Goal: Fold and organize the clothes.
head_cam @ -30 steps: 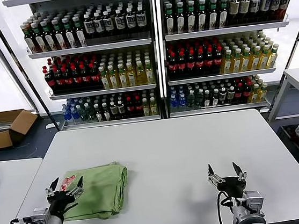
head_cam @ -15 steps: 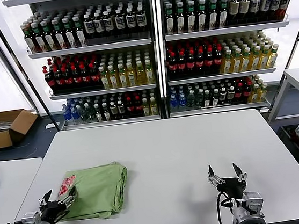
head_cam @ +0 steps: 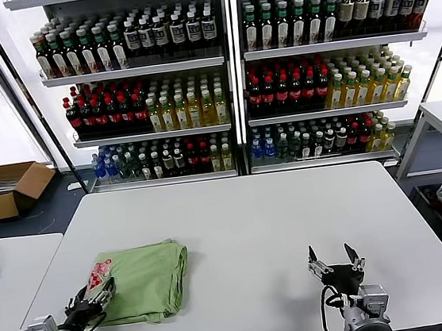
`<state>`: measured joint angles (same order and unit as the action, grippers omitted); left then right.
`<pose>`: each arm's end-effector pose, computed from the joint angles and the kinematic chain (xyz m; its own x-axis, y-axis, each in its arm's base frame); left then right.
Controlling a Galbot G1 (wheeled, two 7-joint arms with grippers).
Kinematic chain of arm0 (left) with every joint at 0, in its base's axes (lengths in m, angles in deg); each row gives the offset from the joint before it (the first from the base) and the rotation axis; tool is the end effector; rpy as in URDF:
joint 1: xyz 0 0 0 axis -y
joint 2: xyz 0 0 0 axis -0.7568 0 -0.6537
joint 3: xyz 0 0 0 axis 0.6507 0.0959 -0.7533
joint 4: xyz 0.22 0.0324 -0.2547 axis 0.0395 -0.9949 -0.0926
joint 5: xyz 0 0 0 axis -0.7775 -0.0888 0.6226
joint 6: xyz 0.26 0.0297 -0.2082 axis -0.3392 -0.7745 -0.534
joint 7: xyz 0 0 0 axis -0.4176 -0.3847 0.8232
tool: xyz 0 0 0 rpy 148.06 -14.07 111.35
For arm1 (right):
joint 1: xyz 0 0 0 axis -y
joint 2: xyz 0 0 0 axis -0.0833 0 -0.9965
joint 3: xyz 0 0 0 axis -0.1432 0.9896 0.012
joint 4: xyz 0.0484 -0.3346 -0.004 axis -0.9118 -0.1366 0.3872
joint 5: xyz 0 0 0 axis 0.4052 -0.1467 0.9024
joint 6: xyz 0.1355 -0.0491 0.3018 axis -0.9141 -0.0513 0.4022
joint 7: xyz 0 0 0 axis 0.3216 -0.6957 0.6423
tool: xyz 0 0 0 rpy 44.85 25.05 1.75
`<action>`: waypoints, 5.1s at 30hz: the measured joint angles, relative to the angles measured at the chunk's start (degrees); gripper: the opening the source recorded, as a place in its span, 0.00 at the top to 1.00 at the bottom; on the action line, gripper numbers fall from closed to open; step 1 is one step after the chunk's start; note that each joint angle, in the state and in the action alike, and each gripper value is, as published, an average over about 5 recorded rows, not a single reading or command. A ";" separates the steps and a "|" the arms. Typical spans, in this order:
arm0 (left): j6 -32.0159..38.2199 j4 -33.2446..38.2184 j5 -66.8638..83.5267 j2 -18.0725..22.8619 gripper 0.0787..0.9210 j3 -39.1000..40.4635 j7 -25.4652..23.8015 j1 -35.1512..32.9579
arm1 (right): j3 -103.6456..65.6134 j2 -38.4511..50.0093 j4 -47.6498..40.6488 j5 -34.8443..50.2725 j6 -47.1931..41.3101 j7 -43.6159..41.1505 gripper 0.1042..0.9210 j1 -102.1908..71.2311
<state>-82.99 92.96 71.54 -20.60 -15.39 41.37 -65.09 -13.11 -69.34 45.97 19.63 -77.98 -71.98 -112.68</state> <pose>0.2059 0.1835 -0.3125 -0.8841 0.0141 0.4671 -0.0557 0.9892 -0.1354 0.1741 -0.0085 -0.2579 -0.9465 0.0545 0.3179 0.0628 0.9979 0.0158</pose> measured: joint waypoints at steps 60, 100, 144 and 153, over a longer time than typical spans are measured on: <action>2.47 15.50 -3.52 -3.73 0.94 4.41 3.01 -0.07 | -0.33 -1.11 -0.11 -1.51 0.24 -0.26 0.12 -2.09; 4.14 23.32 -6.16 11.63 0.25 28.58 3.21 2.52 | 3.78 -1.78 0.96 6.02 -2.92 0.82 0.12 -1.49; 0.75 23.42 -15.06 8.64 0.12 13.46 11.28 -1.01 | 15.48 -2.76 -6.39 27.33 -9.38 15.82 0.99 9.50; 0.66 24.49 -15.34 9.56 0.12 14.12 11.44 -1.95 | 12.22 1.83 -9.63 23.90 -9.69 14.30 0.99 14.16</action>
<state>-82.33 117.45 56.20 -11.04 -1.27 52.82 -67.04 -0.89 -67.50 36.34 43.52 -87.67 -57.69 -98.51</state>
